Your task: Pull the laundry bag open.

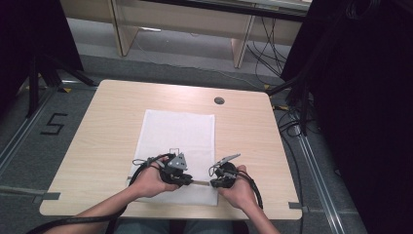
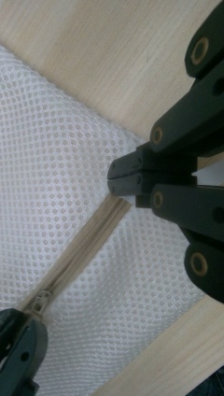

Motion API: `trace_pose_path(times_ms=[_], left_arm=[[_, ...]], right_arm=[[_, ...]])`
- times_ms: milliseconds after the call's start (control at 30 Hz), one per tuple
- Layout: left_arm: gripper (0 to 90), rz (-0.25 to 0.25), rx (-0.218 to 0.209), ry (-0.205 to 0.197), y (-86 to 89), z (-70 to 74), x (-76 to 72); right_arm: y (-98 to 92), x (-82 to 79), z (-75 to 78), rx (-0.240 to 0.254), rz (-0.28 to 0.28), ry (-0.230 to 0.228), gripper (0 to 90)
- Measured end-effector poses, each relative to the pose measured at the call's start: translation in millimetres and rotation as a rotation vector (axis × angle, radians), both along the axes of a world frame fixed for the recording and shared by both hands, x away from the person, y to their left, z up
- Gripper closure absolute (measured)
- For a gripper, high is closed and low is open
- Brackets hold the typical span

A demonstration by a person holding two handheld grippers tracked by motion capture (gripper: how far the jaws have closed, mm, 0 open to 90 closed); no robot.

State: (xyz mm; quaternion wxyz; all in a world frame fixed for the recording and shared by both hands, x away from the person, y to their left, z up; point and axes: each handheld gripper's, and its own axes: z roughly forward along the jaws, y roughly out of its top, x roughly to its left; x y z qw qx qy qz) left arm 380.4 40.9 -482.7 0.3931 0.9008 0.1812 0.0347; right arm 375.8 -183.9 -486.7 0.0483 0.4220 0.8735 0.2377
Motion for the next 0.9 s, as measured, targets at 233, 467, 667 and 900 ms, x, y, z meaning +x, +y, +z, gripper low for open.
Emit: trace_pose_path(times_ms=[233, 467, 667, 900], left_arm=[[82.0, -0.003, -0.005, -0.002, 0.9, -0.1, 0.4], [82.0, -0.005, -0.001, 0.002, 0.9, -1.1, 0.6], [82.0, 0.001, -0.01, 0.016, 0.8, -1.7, 0.1], [82.0, -0.005, -0.011, 0.018, 4.6, -3.0, 2.9]], right_arm=[[-0.3, 0.1, -0.1, 0.003, -0.004, 0.004, 90.0], [-0.2, 0.1, 0.0, 0.002, -0.003, 0.007, 90.0], [-0.2, -0.2, -0.1, 0.003, -0.005, 0.004, 90.0], [-1.1, 0.2, -0.1, 0.007, -0.005, 0.007, 90.0]])
